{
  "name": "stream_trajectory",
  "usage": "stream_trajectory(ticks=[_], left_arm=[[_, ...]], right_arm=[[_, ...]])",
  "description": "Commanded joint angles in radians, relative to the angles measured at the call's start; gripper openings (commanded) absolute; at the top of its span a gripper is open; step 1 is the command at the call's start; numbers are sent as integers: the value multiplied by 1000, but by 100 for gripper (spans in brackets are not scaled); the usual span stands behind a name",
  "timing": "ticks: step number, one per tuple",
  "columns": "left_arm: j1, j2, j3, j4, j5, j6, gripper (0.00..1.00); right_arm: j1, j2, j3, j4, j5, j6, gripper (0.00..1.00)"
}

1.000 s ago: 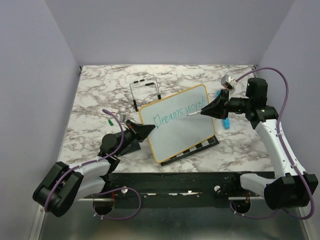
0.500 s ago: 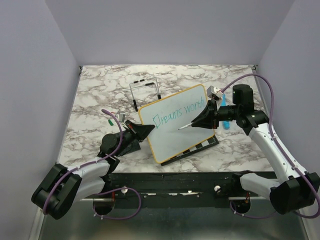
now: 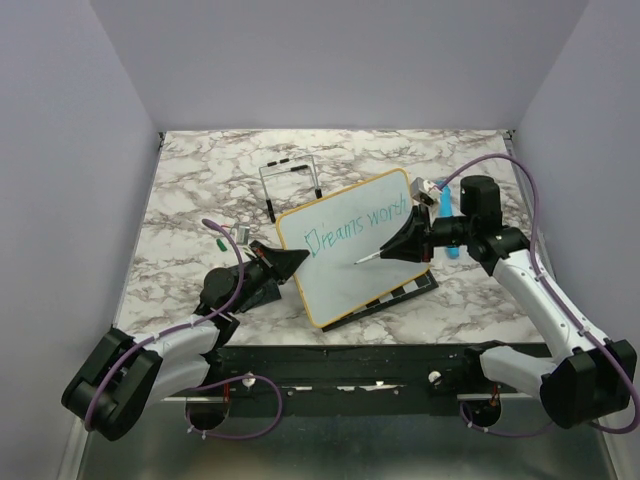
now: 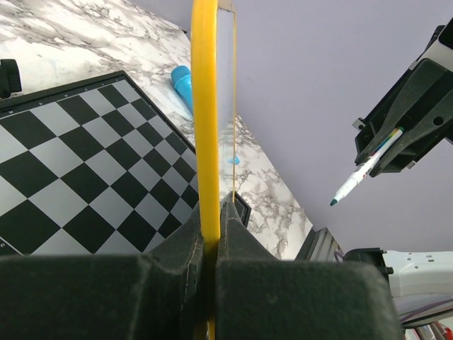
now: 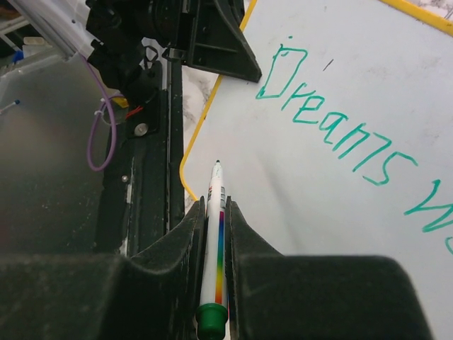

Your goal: Write a sentence on the whiteboard

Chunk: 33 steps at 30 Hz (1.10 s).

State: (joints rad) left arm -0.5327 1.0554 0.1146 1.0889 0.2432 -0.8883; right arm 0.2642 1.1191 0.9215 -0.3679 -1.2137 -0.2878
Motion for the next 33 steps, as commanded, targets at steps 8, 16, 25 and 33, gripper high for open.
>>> stream_trajectory(ticks=[8,16,25,33], left_arm=[[-10,-8,-29,19,-16,68,0],[-10,20,-39,75,-2,80,0],[-12,63,-47,160,18,97,0],[-13,25,-44,120,8,118,0]], right_arm=[[96,34,-79,159,13,85,1],[104,42,-122,241,8,136,0],[106,47,-153,320,0,183,1],[135,51,-164,351,48,144,0]])
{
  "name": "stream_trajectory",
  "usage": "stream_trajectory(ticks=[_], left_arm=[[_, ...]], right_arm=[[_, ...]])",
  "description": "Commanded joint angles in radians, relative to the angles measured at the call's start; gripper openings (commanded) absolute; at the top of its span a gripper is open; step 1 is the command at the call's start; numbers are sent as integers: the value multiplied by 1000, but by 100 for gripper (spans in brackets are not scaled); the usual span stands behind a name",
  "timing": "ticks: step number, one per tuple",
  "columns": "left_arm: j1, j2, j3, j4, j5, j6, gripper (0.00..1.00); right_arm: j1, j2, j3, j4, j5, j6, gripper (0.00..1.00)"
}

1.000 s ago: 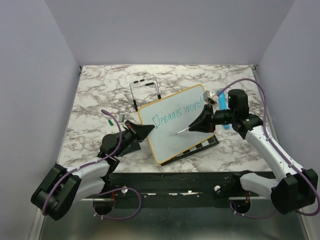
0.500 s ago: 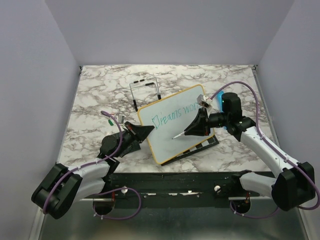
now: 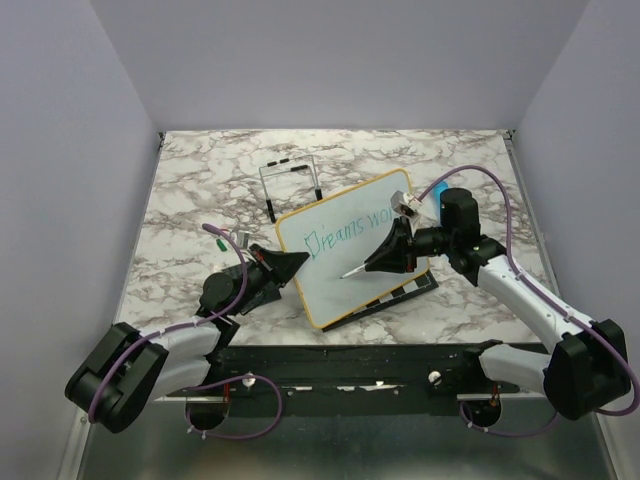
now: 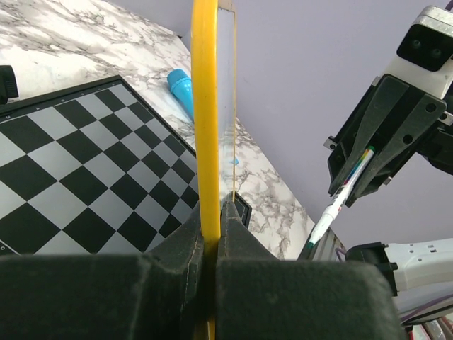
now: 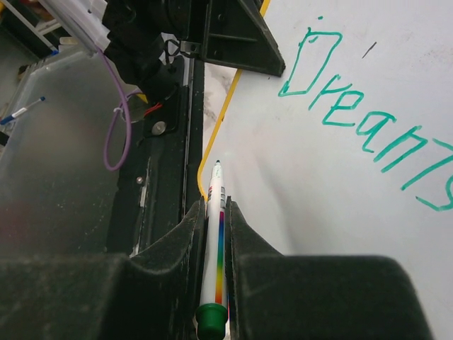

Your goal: Write a sentence on the whiteboard

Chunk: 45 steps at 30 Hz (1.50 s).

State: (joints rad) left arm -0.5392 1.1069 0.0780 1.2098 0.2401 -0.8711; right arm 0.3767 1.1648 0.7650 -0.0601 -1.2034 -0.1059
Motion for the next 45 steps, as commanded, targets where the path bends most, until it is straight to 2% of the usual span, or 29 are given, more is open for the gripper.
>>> stream_trajectory(ticks=[1,8,16,22,30,45], left_arm=[[-7,-31,-7,-9,13,103,0],[-7,-76,0,-75,7,115,0],[-7,-97,2,-96,8,126,0],[-8,-119,-12,-95,2,121,0],[-8,-154,-9,-133,-7,133,0],[-10,-182,-11,-179,-12,132,0]], right_arm=[[37,10,2,37,45,-57,1],[82,61,92,-55,74,-238,1],[142,78,36,35,77,-156,1],[143,79,40,37,93,-153,1],[143,59,66,-60,107,-233,1],[123,35,91,-101,110,-233,1]])
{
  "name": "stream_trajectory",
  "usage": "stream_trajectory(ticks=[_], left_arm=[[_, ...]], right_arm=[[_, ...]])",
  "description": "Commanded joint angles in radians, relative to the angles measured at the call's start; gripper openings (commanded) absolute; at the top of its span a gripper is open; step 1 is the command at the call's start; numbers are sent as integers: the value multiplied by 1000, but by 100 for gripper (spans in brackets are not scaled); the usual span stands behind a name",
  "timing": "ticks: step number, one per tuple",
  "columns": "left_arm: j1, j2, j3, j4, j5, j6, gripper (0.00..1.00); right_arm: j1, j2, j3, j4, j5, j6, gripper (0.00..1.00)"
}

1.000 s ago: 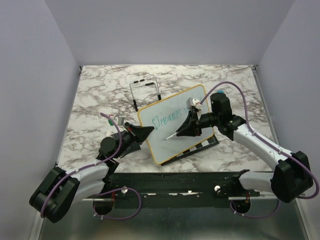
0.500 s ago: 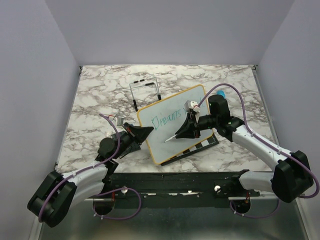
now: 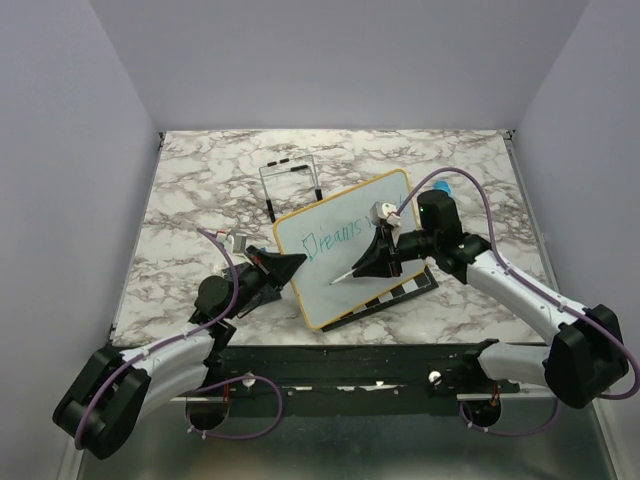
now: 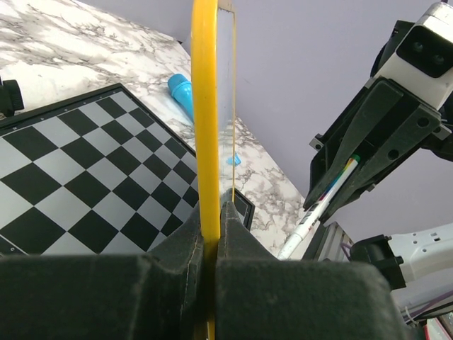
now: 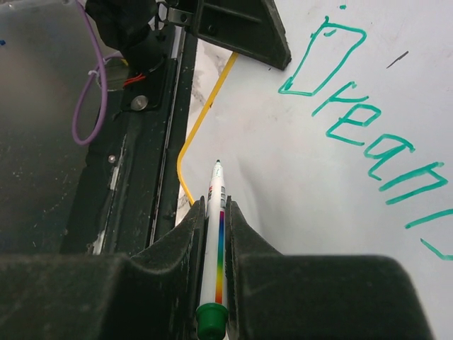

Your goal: Write a sentence on the whiteboard

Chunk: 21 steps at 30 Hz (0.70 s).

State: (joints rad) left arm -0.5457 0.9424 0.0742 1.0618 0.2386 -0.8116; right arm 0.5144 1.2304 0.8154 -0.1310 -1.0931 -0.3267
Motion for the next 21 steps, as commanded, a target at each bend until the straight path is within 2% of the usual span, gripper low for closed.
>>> stream_trajectory(ticks=[1,7,14,17,21], left_arm=[[-3,-19,-5,-31,-10,72,0],[-5,-31,-1,-52,-12,84,0],[-10,-27,4,-59,-13,91,0],[-10,-19,6,-57,-13,88,0],[-14,-14,4,-56,-22,84,0]], right_arm=[[-31,-35,45,-30,-19,-3,1],[-106,-104,97,-47,-18,51,1],[-108,-101,137,-41,-34,106,1],[-103,-82,90,45,-80,175,1],[-67,-60,61,62,-42,164,1]])
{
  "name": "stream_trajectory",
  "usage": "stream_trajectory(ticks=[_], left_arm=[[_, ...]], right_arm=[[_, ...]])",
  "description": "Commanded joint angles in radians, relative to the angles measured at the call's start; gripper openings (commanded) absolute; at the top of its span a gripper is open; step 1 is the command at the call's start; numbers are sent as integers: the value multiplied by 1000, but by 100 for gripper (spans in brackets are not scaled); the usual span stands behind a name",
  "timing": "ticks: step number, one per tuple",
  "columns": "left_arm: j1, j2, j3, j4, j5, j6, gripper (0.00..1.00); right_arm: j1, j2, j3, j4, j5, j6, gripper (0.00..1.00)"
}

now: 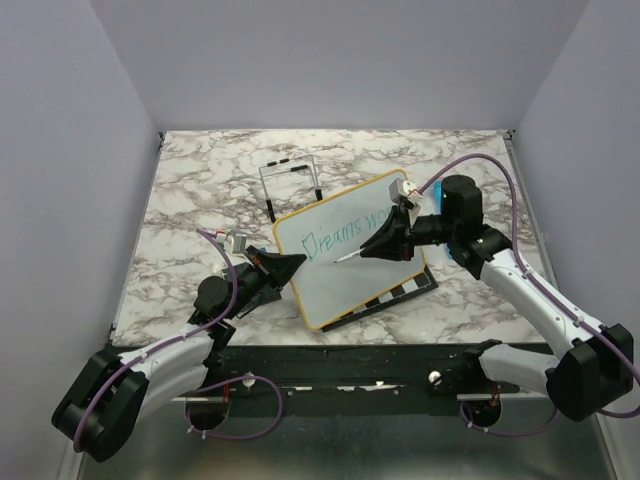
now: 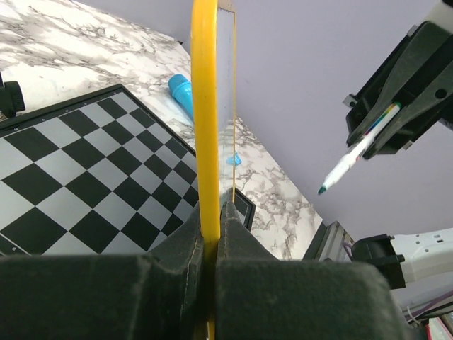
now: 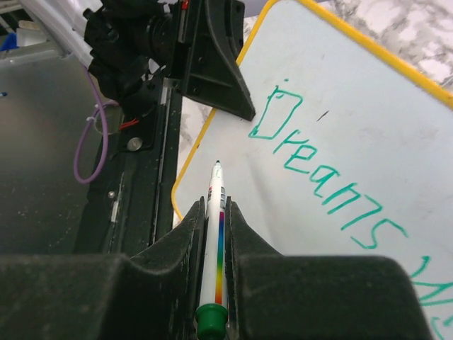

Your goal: Write a sentence on the whiteboard

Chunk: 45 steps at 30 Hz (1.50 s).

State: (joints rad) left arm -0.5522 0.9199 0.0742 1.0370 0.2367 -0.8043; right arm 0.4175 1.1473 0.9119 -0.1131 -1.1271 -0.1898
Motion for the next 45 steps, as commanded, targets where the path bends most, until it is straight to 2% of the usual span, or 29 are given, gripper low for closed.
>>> stream_trajectory(ticks=[1,7,29,38,45], left_arm=[[-8,10,6,-31,-23,77,0],[-15,19,4,-14,-31,62,0],[-23,8,-4,-32,-60,57,0],[-25,22,7,-40,-68,42,0],[-25,2,9,-66,-80,50,0]], right_arm=[[50,29,-44,53,-2,27,1],[106,48,-97,158,59,30,1],[178,83,-73,116,116,-48,1],[265,114,-7,4,199,-128,1],[274,126,42,-91,210,-204,1]])
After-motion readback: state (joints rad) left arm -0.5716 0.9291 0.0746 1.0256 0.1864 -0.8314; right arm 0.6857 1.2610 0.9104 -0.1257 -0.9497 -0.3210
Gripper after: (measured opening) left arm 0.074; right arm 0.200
